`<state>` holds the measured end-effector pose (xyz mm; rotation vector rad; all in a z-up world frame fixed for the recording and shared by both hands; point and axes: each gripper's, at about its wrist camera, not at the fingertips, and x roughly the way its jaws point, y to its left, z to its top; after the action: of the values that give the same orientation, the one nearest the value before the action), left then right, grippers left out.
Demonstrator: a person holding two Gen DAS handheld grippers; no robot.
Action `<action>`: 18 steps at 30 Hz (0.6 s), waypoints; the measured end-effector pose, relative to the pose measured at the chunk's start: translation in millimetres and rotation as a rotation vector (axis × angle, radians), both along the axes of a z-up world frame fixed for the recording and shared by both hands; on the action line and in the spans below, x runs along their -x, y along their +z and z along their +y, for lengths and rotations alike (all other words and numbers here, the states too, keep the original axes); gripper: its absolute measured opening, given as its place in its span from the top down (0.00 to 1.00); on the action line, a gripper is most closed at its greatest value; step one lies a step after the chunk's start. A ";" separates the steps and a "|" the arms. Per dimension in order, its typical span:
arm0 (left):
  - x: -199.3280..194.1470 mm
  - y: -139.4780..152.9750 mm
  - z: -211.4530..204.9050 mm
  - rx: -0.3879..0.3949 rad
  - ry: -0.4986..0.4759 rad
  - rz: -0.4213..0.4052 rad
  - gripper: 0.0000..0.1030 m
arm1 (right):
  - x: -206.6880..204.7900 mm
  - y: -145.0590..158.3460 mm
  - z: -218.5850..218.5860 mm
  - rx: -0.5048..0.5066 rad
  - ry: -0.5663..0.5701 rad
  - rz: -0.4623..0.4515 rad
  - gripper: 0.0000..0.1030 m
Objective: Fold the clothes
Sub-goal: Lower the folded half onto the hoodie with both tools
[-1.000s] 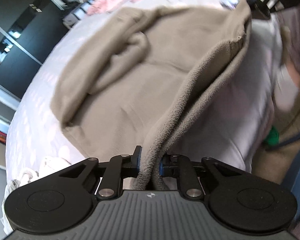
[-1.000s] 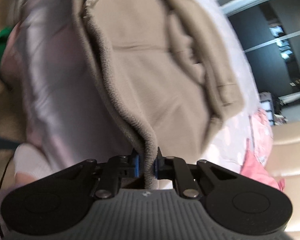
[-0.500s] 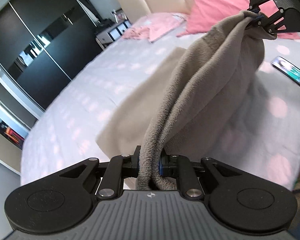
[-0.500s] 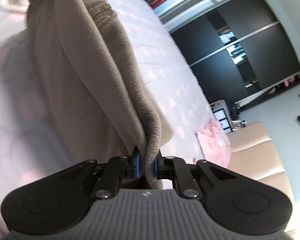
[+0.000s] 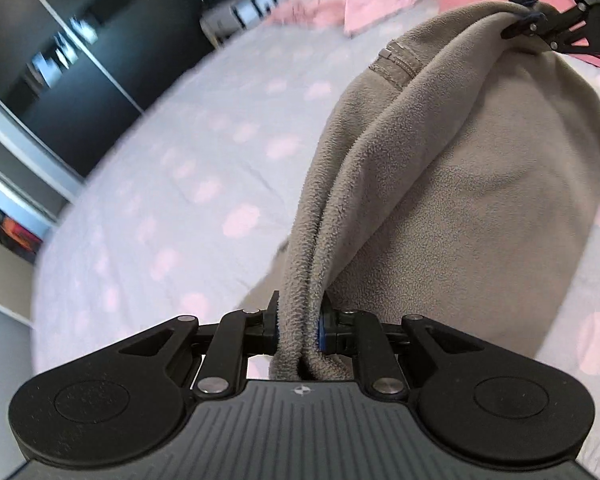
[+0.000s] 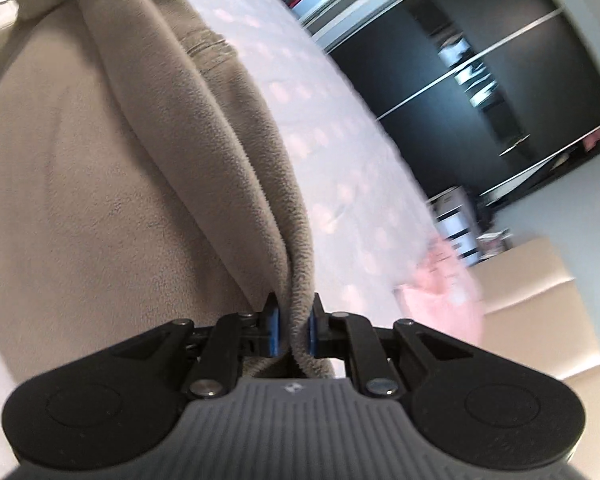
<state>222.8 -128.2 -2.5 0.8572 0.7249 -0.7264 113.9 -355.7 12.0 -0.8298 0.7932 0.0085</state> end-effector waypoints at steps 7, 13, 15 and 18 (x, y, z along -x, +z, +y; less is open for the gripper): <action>-68.4 -57.3 -17.7 -0.060 0.025 0.128 0.87 | -65.5 -50.8 -22.2 -0.045 -0.018 0.103 0.85; -90.6 -81.2 -21.3 -0.072 0.030 0.144 0.78 | -93.4 -72.3 -35.4 -0.071 -0.052 0.107 0.77; -92.5 -84.0 -18.4 -0.057 0.039 0.135 0.75 | -98.1 -76.0 -40.8 -0.094 -0.079 0.100 0.73; -92.7 -84.5 -20.8 -0.030 0.067 0.092 0.66 | -100.7 -79.5 -46.5 -0.113 -0.130 0.072 0.61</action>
<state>315.5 -149.1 -87.0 0.8267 0.8447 -0.7007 214.6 -402.1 -67.5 -0.6729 0.9055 -0.0325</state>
